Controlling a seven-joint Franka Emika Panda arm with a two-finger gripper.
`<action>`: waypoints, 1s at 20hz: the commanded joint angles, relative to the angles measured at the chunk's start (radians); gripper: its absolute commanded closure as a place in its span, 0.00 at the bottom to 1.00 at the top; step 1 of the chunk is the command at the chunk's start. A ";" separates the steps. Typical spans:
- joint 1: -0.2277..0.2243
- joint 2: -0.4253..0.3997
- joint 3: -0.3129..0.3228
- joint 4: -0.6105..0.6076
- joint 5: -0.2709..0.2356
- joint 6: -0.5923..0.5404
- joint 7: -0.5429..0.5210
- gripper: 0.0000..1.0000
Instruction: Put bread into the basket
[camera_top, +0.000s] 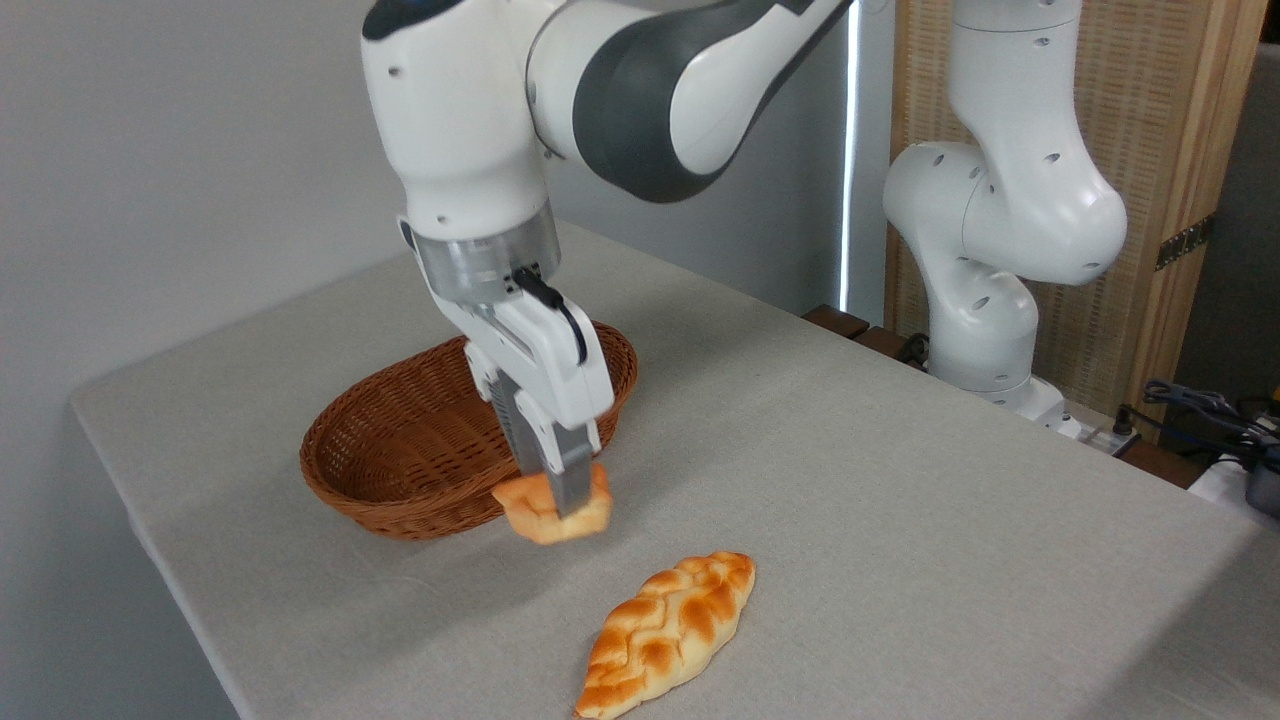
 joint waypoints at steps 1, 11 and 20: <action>-0.019 -0.013 -0.023 0.032 -0.090 -0.004 -0.015 0.51; -0.021 -0.012 -0.121 0.056 -0.144 0.003 -0.096 0.00; -0.021 -0.012 -0.115 0.056 -0.141 -0.001 -0.118 0.00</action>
